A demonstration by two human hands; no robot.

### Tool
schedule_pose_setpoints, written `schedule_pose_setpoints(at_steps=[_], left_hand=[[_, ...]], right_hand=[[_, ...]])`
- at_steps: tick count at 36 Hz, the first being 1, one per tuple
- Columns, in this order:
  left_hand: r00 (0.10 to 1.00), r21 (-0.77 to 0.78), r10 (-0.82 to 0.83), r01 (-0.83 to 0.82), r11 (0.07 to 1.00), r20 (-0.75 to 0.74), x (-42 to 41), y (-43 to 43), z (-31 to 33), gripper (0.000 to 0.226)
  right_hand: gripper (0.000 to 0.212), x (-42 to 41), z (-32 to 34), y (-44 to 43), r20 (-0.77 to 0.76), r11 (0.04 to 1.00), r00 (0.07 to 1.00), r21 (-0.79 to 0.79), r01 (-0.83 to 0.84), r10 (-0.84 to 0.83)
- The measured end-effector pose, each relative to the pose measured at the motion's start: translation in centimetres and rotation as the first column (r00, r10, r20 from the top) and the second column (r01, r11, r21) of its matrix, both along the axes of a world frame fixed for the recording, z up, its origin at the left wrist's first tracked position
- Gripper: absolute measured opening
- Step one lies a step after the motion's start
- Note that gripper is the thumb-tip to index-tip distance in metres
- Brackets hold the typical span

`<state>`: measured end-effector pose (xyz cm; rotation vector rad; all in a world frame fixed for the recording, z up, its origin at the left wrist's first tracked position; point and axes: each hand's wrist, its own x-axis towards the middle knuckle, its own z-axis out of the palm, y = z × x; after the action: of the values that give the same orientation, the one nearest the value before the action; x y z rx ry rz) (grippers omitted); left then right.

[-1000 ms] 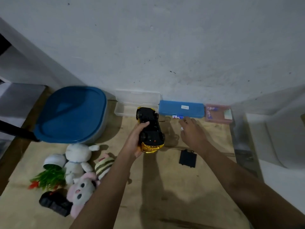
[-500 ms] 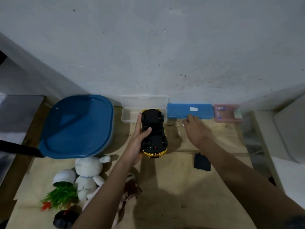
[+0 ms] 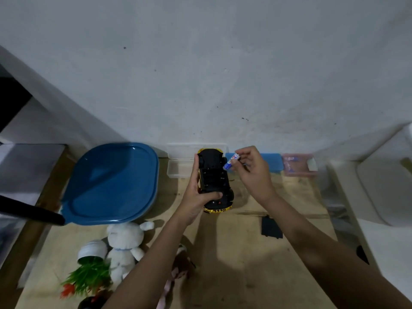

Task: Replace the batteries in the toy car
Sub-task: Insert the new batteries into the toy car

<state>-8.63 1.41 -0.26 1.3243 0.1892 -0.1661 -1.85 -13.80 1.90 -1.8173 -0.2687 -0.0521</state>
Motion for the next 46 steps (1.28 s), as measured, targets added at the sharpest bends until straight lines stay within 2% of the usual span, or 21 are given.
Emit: schedule_pose_setpoints(at_steps=[7, 12, 15, 17, 20, 24, 26, 31, 38, 42, 46], left_hand=[[0.994, 0.074, -0.007, -0.001, 0.997, 0.113, 0.1, -1.1, 2.8, 0.111], [0.984, 0.127, -0.052, 0.031, 0.991, 0.169, -0.6, -1.6, 4.4, 0.111], [0.979, 0.137, -0.07, 0.044, 0.99, 0.19, -0.8, -1.3, 4.8, 0.114], [0.975, 0.147, -0.081, 0.051, 0.988, 0.205, -1.0, -1.1, 5.2, 0.114], [0.965, 0.163, -0.108, 0.07, 0.984, 0.237, -1.1, -0.9, 5.9, 0.112], [0.952, 0.19, -0.148, 0.098, 0.977, 0.269, -0.8, -1.1, 6.7, 0.113], [0.948, 0.228, -0.174, 0.114, 0.967, 0.265, -0.5, -1.1, 7.0, 0.115], [0.933, 0.37, -0.298, 0.208, 0.905, 0.203, 0.4, -1.4, 8.1, 0.116], [0.929, 0.417, -0.333, 0.243, 0.876, 0.158, 1.0, -1.5, 7.7, 0.119], [0.92, 0.447, -0.352, 0.246, 0.86, 0.172, 1.7, -1.5, 7.6, 0.118], [0.913, 0.457, -0.365, 0.249, 0.854, 0.185, 2.8, -1.1, 7.7, 0.119]], right_hand=[[0.017, -1.6, 1.3, 0.7, 0.015, 0.992, 0.992, 0.042, 0.122, -0.123], [0.026, -2.7, 2.2, 0.9, 0.058, 0.978, 0.981, 0.112, 0.177, -0.184], [0.018, -3.0, 2.8, 0.8, -0.007, 0.968, 0.989, 0.205, 0.146, -0.148], [0.016, -3.1, 3.2, 0.5, -0.018, 0.976, 0.994, 0.19, 0.108, -0.107], [0.022, -3.0, 3.9, 0.1, -0.043, 0.969, 0.995, 0.223, 0.102, -0.095], [0.026, -2.9, 4.8, -0.5, -0.148, 0.913, 0.986, 0.387, 0.13, -0.078], [0.029, -2.8, 5.0, -0.7, -0.146, 0.9, 0.985, 0.409, 0.147, -0.095], [0.028, -2.3, 5.3, -1.1, -0.101, 0.905, 0.982, 0.382, 0.189, -0.162], [0.026, -2.0, 4.7, -0.8, -0.01, 0.926, 0.982, 0.332, 0.182, -0.19], [0.027, -1.7, 3.7, -0.7, 0.085, 0.957, 0.975, 0.229, 0.181, -0.204], [0.024, -0.8, 3.2, -1.0, 0.266, 0.989, 0.953, 0.056, 0.135, -0.145]])
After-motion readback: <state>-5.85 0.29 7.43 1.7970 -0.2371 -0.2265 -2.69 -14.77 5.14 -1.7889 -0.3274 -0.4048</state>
